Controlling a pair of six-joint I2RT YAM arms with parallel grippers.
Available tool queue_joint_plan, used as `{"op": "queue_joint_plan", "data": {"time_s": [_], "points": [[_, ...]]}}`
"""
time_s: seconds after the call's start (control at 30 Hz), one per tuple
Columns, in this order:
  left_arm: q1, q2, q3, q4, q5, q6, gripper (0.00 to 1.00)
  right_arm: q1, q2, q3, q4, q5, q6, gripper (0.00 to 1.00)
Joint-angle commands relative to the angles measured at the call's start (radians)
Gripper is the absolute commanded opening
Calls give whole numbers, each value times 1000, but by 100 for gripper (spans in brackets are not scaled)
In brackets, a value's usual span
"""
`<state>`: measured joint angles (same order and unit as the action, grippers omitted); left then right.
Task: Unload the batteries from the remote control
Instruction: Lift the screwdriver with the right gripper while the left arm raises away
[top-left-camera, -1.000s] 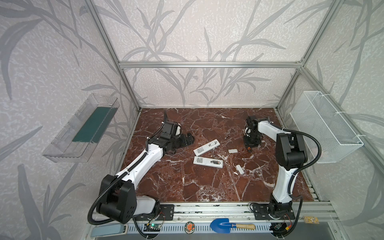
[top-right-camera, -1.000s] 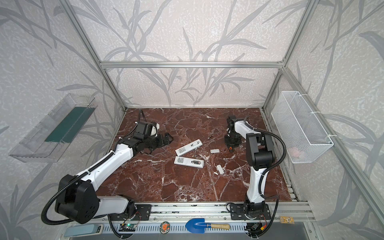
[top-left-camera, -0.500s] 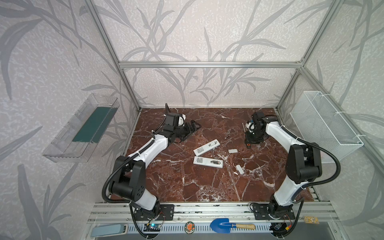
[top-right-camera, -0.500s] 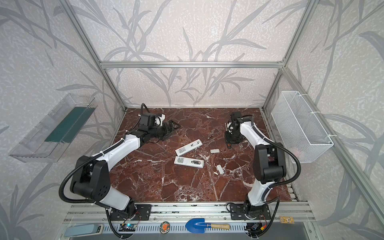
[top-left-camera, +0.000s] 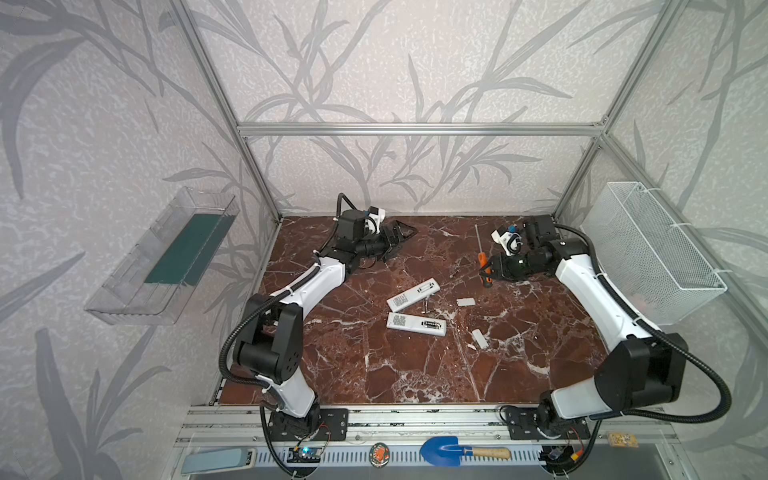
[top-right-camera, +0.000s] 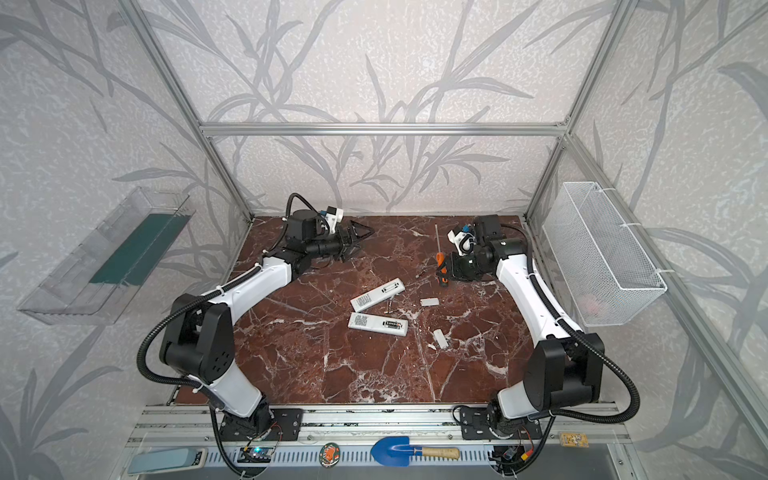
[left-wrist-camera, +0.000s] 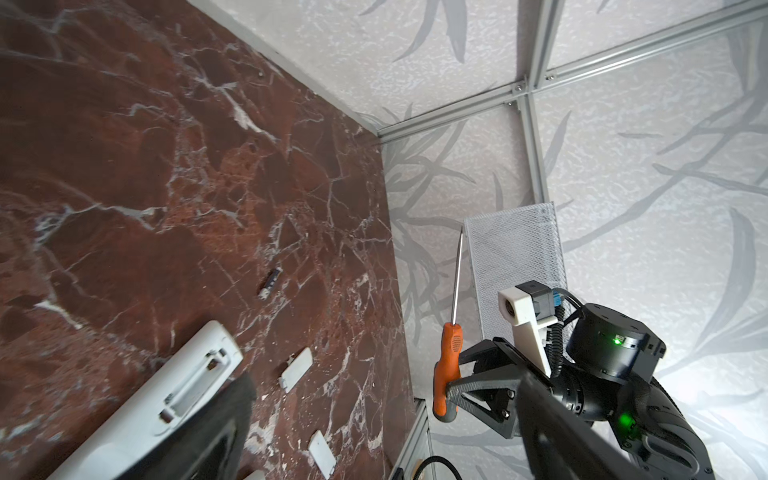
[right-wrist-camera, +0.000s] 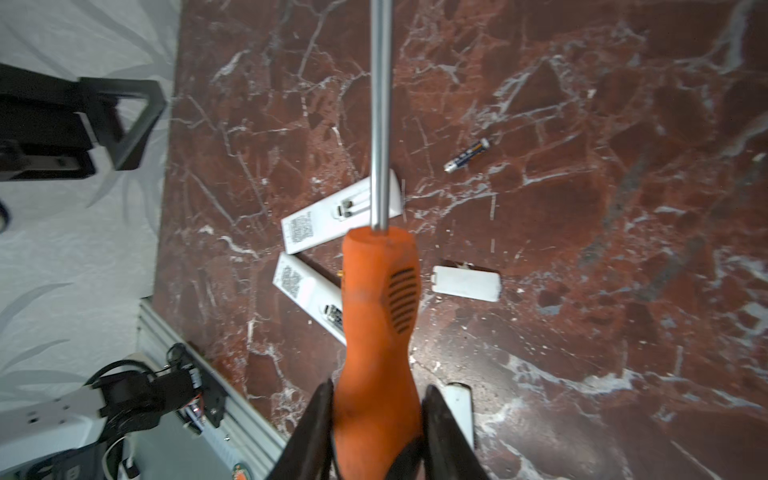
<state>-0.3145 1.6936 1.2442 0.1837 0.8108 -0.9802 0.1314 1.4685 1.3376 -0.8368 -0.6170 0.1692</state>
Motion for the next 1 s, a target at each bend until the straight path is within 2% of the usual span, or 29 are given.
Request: {"op": "queue_joint_plan", "data": {"time_s": [0.0,0.2,0.33,0.5,0.77,0.97], "points": [[-11,13,44,102,69,-28,99,-3,-48,8,69,-167,44,6],[-19,0,59,84,77,-6,98,8,-69,-1,187,-299,127,5],[-41,-2,89,12,83,52,94,40,-66,6,229,-322,148,5],[-60,0,106,58,96,40,89,81,-41,20,233,-326,154,4],[-104,9,162,-68,74,117,79,184,0,117,52,-172,22,3],[-123,20,180,-116,49,124,74,249,10,134,16,-123,-12,3]]}}
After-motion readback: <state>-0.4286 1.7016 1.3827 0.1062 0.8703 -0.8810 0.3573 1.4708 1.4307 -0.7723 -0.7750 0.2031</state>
